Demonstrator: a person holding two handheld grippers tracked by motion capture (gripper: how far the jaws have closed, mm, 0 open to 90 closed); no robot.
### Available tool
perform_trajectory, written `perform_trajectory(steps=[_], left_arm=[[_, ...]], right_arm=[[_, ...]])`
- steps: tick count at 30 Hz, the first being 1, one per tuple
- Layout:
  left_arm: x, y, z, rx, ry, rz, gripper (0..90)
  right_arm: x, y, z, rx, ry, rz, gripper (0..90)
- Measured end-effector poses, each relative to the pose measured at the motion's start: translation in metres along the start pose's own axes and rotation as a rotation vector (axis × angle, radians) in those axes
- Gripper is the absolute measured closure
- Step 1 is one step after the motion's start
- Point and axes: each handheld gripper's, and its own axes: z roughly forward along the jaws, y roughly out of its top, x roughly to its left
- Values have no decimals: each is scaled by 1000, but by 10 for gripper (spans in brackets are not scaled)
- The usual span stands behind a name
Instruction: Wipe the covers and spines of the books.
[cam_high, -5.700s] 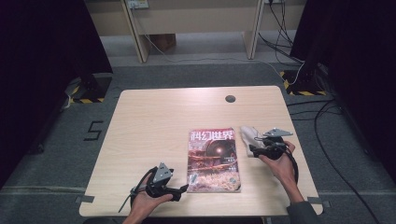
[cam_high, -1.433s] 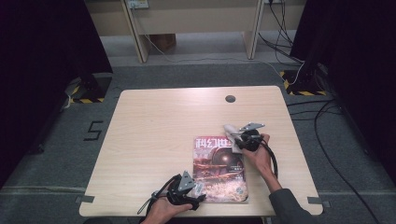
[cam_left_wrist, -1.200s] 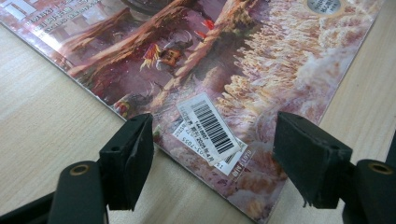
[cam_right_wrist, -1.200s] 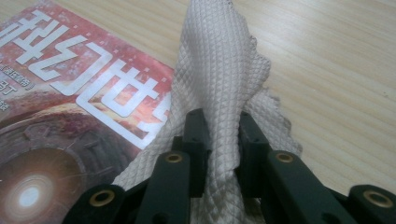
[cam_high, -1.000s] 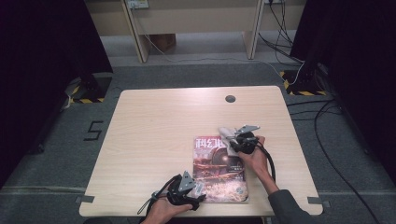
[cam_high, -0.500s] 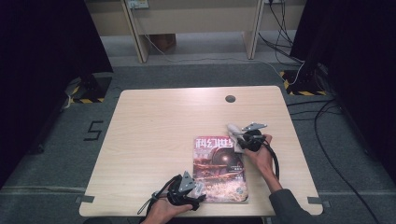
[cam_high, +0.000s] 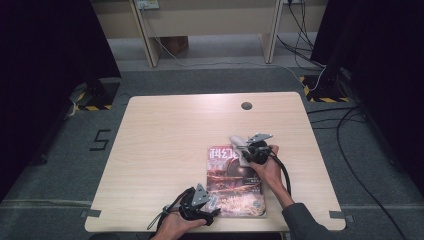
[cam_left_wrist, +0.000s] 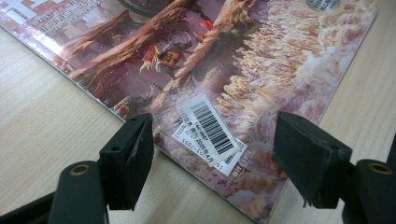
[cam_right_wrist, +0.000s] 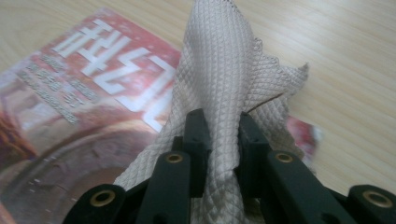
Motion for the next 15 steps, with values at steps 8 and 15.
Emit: perform_trajectory(steps=[8,15], left_arm=[[0,0,0,1,2,3,285],[0,0,0,1,1,4,286]], right_arm=[[27,9,11,-7,79,-29,778],[36,13,14,-1,98,-42,776]])
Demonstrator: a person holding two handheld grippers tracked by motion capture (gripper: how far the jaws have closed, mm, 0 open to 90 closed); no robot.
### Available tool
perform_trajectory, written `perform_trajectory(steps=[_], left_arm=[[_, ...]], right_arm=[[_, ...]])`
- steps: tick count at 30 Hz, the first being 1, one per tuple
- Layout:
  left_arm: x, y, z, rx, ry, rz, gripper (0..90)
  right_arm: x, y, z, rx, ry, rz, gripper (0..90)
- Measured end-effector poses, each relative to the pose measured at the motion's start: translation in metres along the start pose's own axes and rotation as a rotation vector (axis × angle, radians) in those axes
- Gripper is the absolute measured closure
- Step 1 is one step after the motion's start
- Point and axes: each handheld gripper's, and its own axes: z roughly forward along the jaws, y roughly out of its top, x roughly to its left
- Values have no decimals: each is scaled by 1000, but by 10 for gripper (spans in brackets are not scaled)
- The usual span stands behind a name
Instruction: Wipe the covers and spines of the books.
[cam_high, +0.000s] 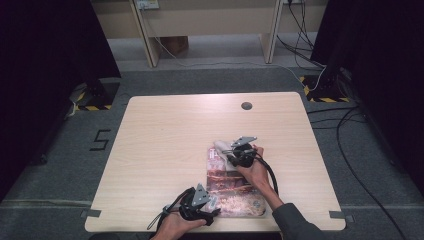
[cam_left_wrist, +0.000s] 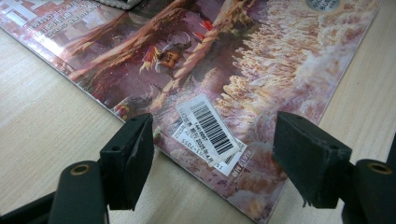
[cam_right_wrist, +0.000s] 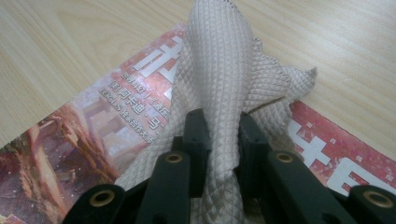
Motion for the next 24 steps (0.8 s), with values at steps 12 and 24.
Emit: perform_trajectory(steps=[12,24], left_arm=[[0,0,0,0,0,1,286],[0,1,0,2,-4,6,286]], right_arm=[[-14,4,3,-2,-61,29,775],[-1,15,14,-1,-23,-5,775]])
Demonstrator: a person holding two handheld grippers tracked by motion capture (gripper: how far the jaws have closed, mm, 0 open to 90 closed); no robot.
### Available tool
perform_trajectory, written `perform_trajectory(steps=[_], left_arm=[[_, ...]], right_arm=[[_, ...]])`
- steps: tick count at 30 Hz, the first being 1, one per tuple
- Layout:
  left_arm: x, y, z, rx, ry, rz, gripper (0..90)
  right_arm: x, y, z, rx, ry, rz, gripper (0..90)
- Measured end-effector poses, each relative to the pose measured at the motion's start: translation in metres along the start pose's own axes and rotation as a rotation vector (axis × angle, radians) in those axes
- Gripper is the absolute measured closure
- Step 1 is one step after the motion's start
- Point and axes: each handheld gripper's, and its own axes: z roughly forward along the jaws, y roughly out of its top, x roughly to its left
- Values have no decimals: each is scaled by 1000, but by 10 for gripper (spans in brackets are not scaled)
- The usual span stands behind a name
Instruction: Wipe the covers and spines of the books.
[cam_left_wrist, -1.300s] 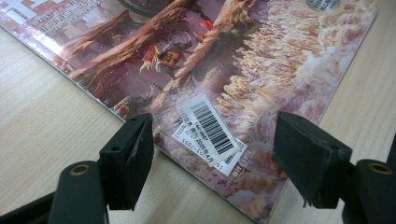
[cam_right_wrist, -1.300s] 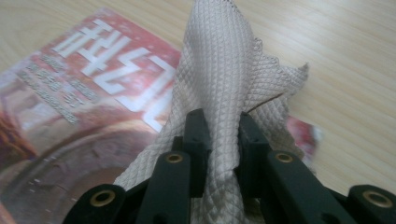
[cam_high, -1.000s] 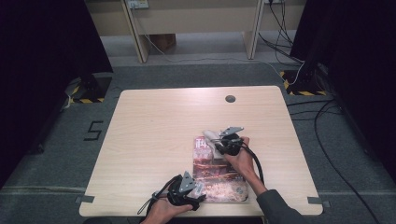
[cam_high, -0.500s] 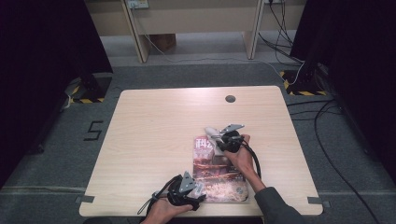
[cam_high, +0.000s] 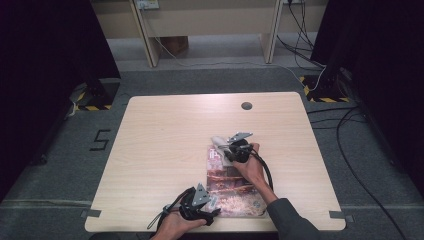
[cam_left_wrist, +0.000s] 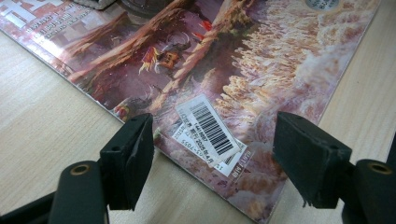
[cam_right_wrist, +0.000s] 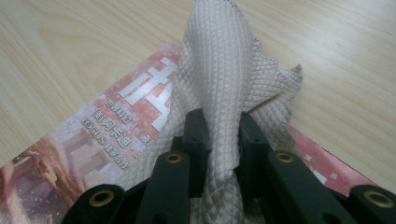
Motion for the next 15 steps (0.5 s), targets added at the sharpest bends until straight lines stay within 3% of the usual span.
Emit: perform_trajectory(steps=[8,15], left_arm=[[0,0,0,1,0,4,286],[0,0,0,1,1,3,286]], right_arm=[[-5,2,1,3,-16,15,772],[1,10,9,6,0,6,773]])
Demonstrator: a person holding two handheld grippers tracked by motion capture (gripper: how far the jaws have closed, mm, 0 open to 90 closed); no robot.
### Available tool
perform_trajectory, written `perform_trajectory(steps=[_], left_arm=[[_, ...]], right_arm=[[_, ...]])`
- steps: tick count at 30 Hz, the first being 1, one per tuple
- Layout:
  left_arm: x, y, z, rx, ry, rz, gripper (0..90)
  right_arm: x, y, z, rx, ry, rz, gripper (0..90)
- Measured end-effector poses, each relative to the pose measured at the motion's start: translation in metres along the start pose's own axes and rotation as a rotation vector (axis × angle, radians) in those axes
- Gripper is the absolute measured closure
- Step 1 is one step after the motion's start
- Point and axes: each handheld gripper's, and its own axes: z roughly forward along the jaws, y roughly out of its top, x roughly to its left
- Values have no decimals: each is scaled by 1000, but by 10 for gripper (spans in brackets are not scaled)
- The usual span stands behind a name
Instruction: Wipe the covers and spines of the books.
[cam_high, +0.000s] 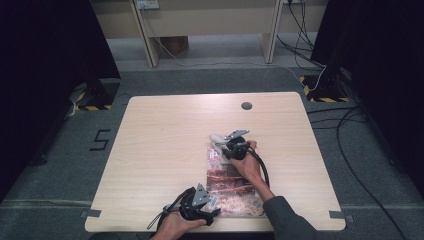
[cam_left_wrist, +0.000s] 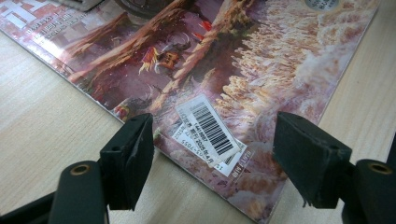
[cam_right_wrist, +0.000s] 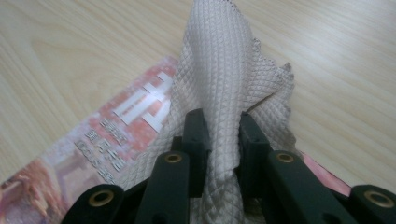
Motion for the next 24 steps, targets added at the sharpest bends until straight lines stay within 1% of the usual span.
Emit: perform_trajectory(steps=[2,4,5,7,9,10,11,12,13,15,17,18,19,21,22,23,24], left_arm=[[0,0,0,0,1,1,286],[0,0,0,0,1,0,286],[0,0,0,-1,3,2,286],[-1,0,0,-1,4,3,286],[0,0,0,-1,3,3,286],[0,0,0,-1,3,4,286],[0,0,0,0,3,3,286],[0,0,0,0,3,3,286],[0,0,0,0,3,3,286],[-1,0,0,-2,5,3,286],[0,0,0,-1,4,3,286],[0,0,0,0,4,4,286],[-1,0,0,-1,5,4,286],[-1,0,0,-2,5,4,286],[0,0,0,-1,2,2,285],[0,0,0,-1,2,2,285],[0,0,0,-1,3,3,285]], right_arm=[[6,5,5,-1,17,-17,773],[8,7,6,4,21,-17,773],[13,10,9,6,34,-24,773],[14,11,10,6,33,-33,774],[17,12,11,5,55,-29,773],[17,12,12,3,56,-31,773],[19,12,12,5,68,-41,773],[19,12,12,5,68,-41,773],[19,12,12,5,72,-53,773],[19,11,12,4,71,-52,773],[18,11,12,0,76,-41,772],[17,11,12,-3,60,-40,772],[16,12,13,-5,48,-23,772],[16,13,13,0,44,-26,773],[17,13,13,3,38,-36,774],[17,13,13,3,38,-36,774],[19,13,13,0,56,-42,774]])
